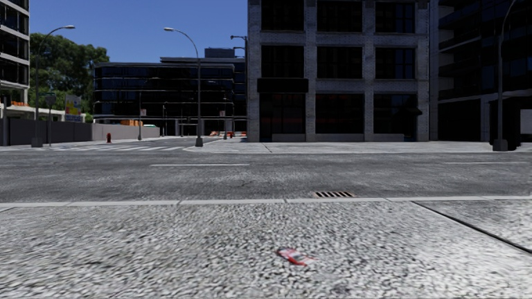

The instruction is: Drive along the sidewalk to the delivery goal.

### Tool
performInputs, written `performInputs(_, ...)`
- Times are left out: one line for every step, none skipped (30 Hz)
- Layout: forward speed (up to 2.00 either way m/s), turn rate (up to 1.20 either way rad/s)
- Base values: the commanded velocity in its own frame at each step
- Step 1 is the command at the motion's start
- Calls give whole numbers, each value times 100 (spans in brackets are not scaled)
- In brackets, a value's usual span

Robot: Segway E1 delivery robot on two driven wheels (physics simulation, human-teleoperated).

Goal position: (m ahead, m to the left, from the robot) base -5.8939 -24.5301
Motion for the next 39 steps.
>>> performInputs(0, -77)
performInputs(0, -77)
performInputs(0, -77)
performInputs(0, -77)
performInputs(0, -77)
performInputs(0, -77)
performInputs(0, -77)
performInputs(0, -77)
performInputs(0, -77)
performInputs(0, -77)
performInputs(0, -77)
performInputs(0, -77)
performInputs(0, -77)
performInputs(0, -77)
performInputs(0, -77)
performInputs(0, -77)
performInputs(0, -77)
performInputs(0, -77)
performInputs(0, -77)
performInputs(0, -77)
performInputs(0, -77)
performInputs(0, -77)
performInputs(0, -77)
performInputs(0, -77)
performInputs(0, -77)
performInputs(0, -77)
performInputs(0, -77)
performInputs(0, -77)
performInputs(0, -77)
performInputs(0, -77)
performInputs(0, -77)
performInputs(0, -74)
performInputs(0, -70)
performInputs(0, -69)
performInputs(0, -69)
performInputs(0, -69)
performInputs(0, -69)
performInputs(0, -68)
performInputs(0, -49)
